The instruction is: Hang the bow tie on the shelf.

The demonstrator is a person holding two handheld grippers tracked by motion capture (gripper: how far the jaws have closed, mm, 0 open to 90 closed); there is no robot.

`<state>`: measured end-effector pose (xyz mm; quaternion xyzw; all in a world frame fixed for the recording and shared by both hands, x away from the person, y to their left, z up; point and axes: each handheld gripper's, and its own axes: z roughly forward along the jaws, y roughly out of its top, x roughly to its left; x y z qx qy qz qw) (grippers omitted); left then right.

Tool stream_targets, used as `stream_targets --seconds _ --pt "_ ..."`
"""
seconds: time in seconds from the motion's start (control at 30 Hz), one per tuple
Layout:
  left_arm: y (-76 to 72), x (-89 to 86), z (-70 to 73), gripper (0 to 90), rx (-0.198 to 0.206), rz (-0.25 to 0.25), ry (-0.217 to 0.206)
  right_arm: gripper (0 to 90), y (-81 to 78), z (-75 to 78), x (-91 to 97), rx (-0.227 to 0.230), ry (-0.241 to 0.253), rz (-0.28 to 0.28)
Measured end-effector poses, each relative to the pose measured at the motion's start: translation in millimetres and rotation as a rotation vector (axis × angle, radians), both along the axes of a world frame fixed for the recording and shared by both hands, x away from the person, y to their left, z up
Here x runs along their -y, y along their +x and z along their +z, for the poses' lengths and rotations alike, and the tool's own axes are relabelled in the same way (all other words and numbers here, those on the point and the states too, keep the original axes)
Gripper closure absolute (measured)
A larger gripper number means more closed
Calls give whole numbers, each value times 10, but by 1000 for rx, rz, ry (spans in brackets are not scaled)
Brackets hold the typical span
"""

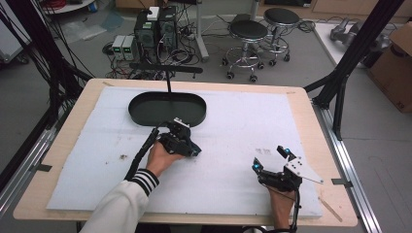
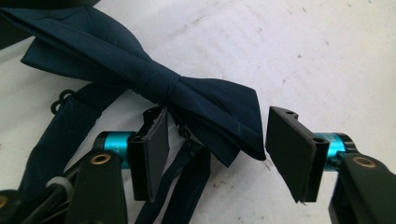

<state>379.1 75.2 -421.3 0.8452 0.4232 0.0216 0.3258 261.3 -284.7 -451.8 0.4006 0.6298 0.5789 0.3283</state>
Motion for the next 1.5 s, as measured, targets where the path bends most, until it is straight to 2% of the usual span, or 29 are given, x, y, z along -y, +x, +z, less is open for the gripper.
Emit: stream_targets --seconds 0.2,0.33,0.43,0.53,0.6,0.73,0.87,0.9,1.0,1.5 --pt "5 4 -16 458 6 4 17 11 0 0 0 0 0 0" --pt "14 16 -21 461 -1 24 -2 11 0 1 0 -1 -1 -2" --pt "24 16 -36 478 1 28 7 11 0 0 0 0 -1 -1" --pt "34 8 -37 557 1 41 0 11 1 0 -1 1 -3 -2" --pt "38 7 -45 578 7 45 -1 11 1 0 0 1 -2 -2" --pt "33 9 -44 612 23 45 18 11 2 0 1 0 -3 -2" --pt "17 23 -44 690 46 46 39 11 2 0 0 2 -3 -2" --pt "16 25 -44 690 47 44 36 11 2 0 0 2 -3 -2" --pt "23 30 -49 766 25 37 4 11 1 0 -1 0 -3 -2" --pt "-15 38 -26 810 67 -21 7 11 3 0 -1 3 -6 -1"
